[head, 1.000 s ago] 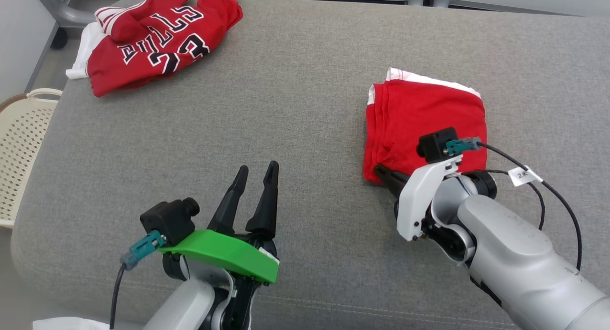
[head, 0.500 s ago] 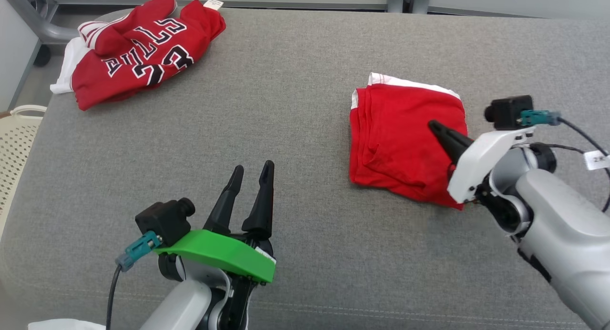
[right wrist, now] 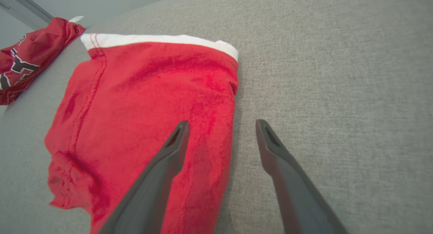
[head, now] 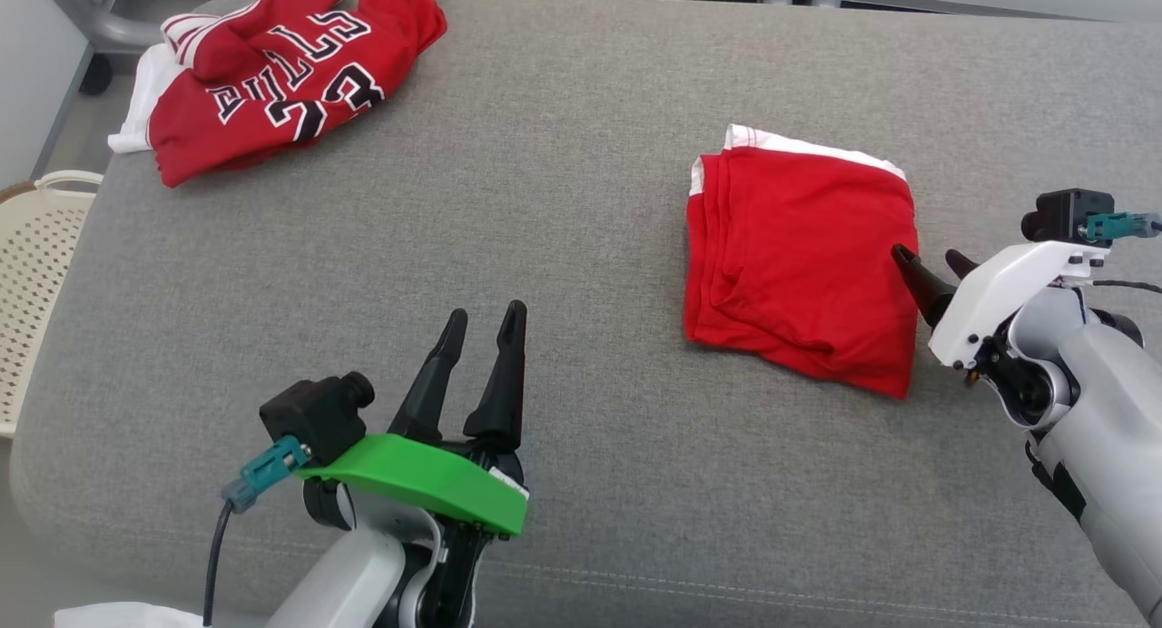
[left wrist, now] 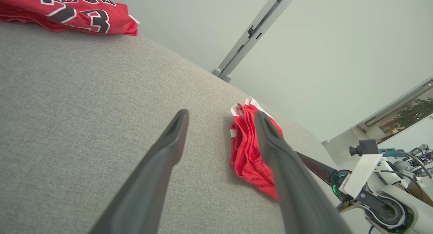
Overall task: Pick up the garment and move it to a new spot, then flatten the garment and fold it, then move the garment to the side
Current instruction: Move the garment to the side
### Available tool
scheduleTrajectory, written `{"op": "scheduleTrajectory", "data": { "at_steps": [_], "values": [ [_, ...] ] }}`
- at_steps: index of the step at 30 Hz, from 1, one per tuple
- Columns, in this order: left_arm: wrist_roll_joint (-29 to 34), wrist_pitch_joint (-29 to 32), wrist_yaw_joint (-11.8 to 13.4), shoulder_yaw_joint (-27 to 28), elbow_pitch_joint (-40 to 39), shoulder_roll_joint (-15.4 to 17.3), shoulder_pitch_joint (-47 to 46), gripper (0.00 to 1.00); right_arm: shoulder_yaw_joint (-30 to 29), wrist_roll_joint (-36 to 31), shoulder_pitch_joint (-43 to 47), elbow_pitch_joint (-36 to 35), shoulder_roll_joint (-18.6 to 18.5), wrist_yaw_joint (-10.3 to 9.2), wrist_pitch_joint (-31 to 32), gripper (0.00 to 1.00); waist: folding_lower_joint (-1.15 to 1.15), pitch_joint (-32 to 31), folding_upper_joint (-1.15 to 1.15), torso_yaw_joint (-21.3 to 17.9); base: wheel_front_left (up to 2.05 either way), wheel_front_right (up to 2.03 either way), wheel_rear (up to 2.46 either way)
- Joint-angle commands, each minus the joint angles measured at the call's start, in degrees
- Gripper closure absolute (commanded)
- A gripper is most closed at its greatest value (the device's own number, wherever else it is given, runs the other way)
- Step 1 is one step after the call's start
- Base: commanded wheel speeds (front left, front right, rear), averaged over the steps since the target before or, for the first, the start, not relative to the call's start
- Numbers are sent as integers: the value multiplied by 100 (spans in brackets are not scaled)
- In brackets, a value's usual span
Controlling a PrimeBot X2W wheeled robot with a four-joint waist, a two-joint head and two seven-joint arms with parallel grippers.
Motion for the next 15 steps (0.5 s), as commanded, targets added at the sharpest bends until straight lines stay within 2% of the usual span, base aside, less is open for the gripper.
{"op": "scheduleTrajectory", "data": {
  "at_steps": [1, 9, 13, 14, 15],
  "values": [
    [14, -18, -17, 14, 0, 2, -111, 0, -43, 41, -136, 167, 52, -1, 142, 0, 0, 96, 0, 117, 0, 0, 0],
    [50, -48, -78, -18, 103, -66, -166, 0, -2, 123, -405, 759, 153, -1, 910, 0, 0, 168, 0, 363, 0, 0, 0],
    [68, -69, -109, -25, 131, -83, -169, 0, -8, 141, -448, 872, 185, -1, 986, 0, 0, 165, 0, 421, 0, 0, 0],
    [73, -66, -118, -27, 138, -86, -171, 0, 11, 125, -466, 890, 195, -1, 994, 7, 0, 161, 0, 436, 0, 0, 0],
    [74, -74, -116, -29, 143, -88, -171, 0, 22, 109, -494, 888, 211, -1, 955, 38, 0, 159, 0, 446, 0, 0, 0]
  ]
}}
